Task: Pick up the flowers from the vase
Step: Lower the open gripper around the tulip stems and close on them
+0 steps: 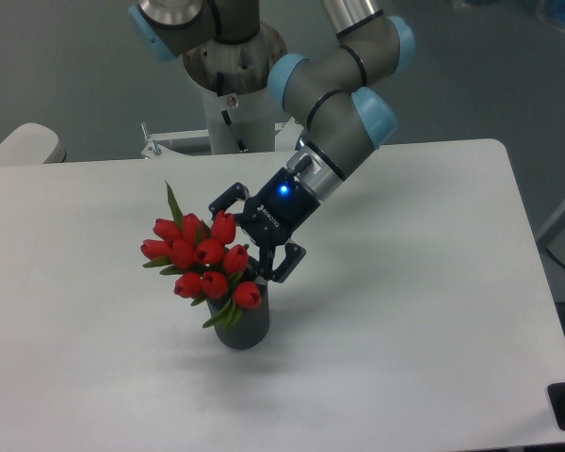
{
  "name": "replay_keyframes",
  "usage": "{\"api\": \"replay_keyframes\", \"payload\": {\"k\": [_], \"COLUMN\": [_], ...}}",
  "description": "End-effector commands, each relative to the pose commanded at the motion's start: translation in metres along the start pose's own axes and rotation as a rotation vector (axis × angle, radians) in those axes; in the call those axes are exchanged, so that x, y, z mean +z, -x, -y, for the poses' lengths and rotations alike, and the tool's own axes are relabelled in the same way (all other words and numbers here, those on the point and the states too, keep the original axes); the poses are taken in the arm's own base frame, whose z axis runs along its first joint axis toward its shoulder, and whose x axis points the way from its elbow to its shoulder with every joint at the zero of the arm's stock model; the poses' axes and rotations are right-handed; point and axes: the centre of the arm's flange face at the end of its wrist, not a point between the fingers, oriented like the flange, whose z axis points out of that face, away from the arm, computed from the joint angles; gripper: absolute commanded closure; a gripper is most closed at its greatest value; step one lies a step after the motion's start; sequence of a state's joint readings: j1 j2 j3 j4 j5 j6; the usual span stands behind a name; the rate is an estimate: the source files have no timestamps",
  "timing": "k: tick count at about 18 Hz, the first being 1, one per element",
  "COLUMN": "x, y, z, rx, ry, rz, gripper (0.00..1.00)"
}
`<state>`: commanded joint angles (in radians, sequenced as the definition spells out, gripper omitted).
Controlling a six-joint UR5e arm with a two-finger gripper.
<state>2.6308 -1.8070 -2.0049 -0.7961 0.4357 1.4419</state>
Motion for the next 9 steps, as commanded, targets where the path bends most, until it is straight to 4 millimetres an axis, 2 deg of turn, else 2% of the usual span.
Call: {"api": "replay_keyframes", "payload": {"k": [7,9], "x": [-0.0015,-0.0025], "y": [0.0024,0.0041], "z": [0.0037,0.006], "rx": [0.01,0.014], "ry": [-0.002,-0.002], "rz": [0.004,0.006], "gripper": [0.63,0.64]}}
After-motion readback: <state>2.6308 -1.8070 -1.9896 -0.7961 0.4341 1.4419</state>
